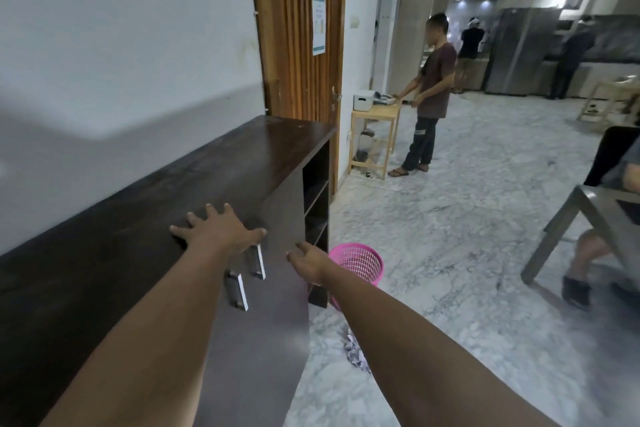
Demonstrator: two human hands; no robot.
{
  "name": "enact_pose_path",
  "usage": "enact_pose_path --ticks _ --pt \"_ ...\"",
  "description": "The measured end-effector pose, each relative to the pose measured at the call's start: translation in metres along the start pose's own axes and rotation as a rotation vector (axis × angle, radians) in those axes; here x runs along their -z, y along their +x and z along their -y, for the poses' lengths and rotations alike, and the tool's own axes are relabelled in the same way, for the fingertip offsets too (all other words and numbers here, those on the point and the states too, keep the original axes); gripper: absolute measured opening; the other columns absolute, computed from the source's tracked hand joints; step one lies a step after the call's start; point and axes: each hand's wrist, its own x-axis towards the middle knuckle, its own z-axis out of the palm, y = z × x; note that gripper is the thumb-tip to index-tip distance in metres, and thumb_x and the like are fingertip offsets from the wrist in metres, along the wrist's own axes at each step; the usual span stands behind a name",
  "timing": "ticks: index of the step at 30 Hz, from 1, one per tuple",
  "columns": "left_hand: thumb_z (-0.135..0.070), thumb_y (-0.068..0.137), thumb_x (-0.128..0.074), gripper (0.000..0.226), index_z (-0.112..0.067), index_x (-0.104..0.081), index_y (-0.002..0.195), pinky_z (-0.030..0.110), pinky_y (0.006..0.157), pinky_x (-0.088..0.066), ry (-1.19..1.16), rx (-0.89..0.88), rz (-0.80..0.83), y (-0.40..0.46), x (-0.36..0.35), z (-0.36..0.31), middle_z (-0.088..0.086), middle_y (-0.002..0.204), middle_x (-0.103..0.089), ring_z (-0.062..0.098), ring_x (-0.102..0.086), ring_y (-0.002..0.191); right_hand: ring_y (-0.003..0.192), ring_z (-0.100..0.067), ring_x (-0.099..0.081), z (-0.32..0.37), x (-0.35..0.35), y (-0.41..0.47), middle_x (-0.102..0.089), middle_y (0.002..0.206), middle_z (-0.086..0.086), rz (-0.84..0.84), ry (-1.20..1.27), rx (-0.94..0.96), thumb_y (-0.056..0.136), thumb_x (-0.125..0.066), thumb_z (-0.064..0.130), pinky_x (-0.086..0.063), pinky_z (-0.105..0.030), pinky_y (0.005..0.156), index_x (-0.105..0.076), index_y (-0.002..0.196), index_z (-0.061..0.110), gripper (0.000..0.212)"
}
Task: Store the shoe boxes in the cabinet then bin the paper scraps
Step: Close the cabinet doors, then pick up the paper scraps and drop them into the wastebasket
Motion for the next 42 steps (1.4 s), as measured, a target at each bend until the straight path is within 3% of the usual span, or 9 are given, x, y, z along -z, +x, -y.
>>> enact_pose_path --ticks 5,8,13,18,24,31,36,39,42 --pt "-0.066 0.089 -0.045 0.072 -0.021 -0.044 0.145 0.068 0.116 -0.018 0.093 -0.263 -0.311 0.005 -0.021 -0.095 0.013 0.154 -0.041 0.04 -0.021 0.15 0.133 -0.037 -0.054 -0.071 0.062 0.003 -0.056 0.145 -0.02 -0.085 -0.075 -0.045 0.103 -0.054 0.04 -0.043 -0.038 0.107 -0.045 0.149 0.007 0.058" --pt "-0.062 0.087 -0.047 0.063 -0.023 -0.052 0.136 0.054 0.102 -0.039 0.1 -0.416 -0.362 0.012 -0.06 -0.163 0.008 0.139 -0.053 0.034 -0.038 0.136 0.139 -0.035 -0.048 -0.127 0.101 0.016 -0.048 0.154 -0.019 -0.111 -0.142 -0.098 0.104 -0.052 0.042 -0.039 -0.039 0.112 -0.039 0.155 0.007 0.063" --pt "-0.06 0.087 -0.05 0.054 -0.021 -0.057 0.124 0.048 0.094 -0.046 0.114 -0.508 -0.116 0.048 -0.158 -0.27 0.007 0.126 -0.058 0.033 -0.048 0.122 0.135 -0.035 -0.053 -0.25 0.158 0.061 -0.051 0.151 -0.018 -0.126 -0.176 -0.215 0.103 -0.051 0.044 -0.043 -0.042 0.111 -0.041 0.153 0.008 0.062" --pt "-0.054 0.088 -0.052 0.051 -0.022 -0.055 0.127 0.045 0.091 -0.052 0.126 -0.437 0.161 0.102 -0.293 -0.34 0.008 0.124 -0.062 0.033 -0.054 0.118 0.13 -0.034 -0.055 -0.395 0.177 0.11 -0.057 0.142 -0.019 -0.051 -0.132 -0.426 0.1 -0.052 0.049 -0.045 -0.042 0.106 -0.045 0.149 0.015 0.06" --pt "-0.058 0.09 -0.051 0.062 -0.025 -0.045 0.142 0.044 0.095 -0.049 0.163 -0.367 0.532 0.147 -0.479 -0.384 0.003 0.138 -0.053 0.028 -0.046 0.132 0.131 -0.033 -0.055 -0.567 0.133 0.169 -0.052 0.145 -0.014 0.107 -0.09 -0.636 0.099 -0.051 0.053 -0.047 -0.045 0.105 -0.041 0.15 0.022 0.061" --pt "-0.054 0.089 -0.057 0.071 -0.032 -0.03 0.151 0.045 0.105 -0.045 0.062 -0.394 0.631 0.252 -0.759 -0.385 -0.001 0.157 -0.034 0.027 -0.033 0.143 0.13 -0.033 -0.053 -0.766 0.008 0.289 -0.053 0.14 -0.013 0.159 -0.137 -0.617 0.098 -0.055 0.051 -0.045 -0.044 0.107 -0.044 0.149 0.028 0.057" --pt "-0.062 0.085 -0.063 0.101 -0.033 -0.002 0.16 0.055 0.119 -0.029 0.101 -0.524 0.485 0.346 -0.936 -0.361 0.006 0.169 0.01 0.036 0.004 0.155 0.131 -0.037 -0.05 -0.894 -0.09 0.377 -0.05 0.142 -0.015 0.102 -0.205 -0.527 0.095 -0.06 0.049 -0.045 -0.047 0.108 -0.04 0.153 0.033 0.063" --pt "-0.078 0.077 -0.06 0.115 -0.04 0.013 0.157 0.061 0.121 -0.004 0.073 -0.655 0.363 0.399 -1.002 -0.354 0.004 0.164 0.031 0.039 0.025 0.151 0.145 -0.037 -0.03 -0.94 -0.139 0.417 -0.028 0.159 -0.013 0.045 -0.36 -0.471 0.09 -0.058 0.066 -0.046 -0.056 0.107 -0.019 0.159 0.04 0.084" --pt "-0.088 0.072 -0.054 0.118 -0.043 0.014 0.156 0.064 0.119 -0.001 0.047 -0.811 0.306 0.439 -1.044 -0.348 0.002 0.163 0.034 0.039 0.026 0.151 0.154 -0.035 -0.013 -0.968 -0.173 0.444 -0.009 0.166 -0.011 0.024 -0.501 -0.442 0.079 -0.049 0.086 -0.045 -0.058 0.107 0.002 0.161 0.04 0.107"
